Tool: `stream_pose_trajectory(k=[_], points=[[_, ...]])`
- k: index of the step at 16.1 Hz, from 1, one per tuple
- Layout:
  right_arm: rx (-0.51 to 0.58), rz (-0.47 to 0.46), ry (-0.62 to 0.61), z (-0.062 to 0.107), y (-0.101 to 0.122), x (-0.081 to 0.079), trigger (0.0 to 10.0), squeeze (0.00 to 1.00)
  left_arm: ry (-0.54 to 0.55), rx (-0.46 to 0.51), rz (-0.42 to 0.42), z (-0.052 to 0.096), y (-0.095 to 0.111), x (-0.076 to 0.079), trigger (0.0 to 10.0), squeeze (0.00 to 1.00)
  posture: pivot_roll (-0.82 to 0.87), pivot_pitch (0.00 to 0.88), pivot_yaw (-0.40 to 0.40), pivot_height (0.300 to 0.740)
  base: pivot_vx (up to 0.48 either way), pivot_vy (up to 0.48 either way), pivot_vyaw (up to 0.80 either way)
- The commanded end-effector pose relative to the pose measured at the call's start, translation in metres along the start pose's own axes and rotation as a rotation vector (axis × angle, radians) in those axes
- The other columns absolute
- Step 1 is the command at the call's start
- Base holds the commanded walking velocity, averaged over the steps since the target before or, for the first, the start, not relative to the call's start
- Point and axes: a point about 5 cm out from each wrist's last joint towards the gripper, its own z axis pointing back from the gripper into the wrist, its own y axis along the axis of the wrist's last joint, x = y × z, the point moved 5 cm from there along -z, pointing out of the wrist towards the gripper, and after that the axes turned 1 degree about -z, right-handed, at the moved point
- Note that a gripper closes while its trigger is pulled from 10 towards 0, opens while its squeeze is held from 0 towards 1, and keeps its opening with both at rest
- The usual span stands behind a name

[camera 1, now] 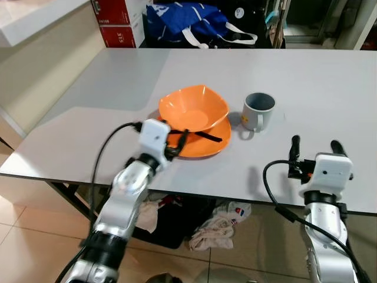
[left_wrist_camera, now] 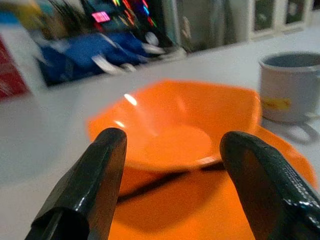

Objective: Setting the table

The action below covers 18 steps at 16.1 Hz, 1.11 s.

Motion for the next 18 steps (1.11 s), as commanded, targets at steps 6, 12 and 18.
stream_pose_trajectory(k=[6, 12, 18], points=[[-0.082, -0.108, -0.028, 0.017, -0.019, 0.006, 10.0, 0.00, 0.087, -0.057, 0.196, 0.005, -0.013, -0.010, 10.0, 0.00, -0.05, 0.000, 0.115, 0.736, 0.000, 0.000, 0.00], [-0.110, -0.144, -0.005, 0.014, -0.024, -0.003, 10.0, 0.00, 0.008, -0.048, 0.227, -0.005, -0.003, 0.005, 10.0, 0.00, -0.05, 0.000, 0.113, 0.736, 0.000, 0.000, 0.00], [-0.144, -0.145, 0.026, 0.012, -0.029, -0.010, 10.0, 0.00, -0.014, -0.052, 0.229, -0.009, 0.001, 0.010, 10.0, 0.00, -0.04, 0.000, 0.103, 0.736, 0.000, 0.000, 0.00]])
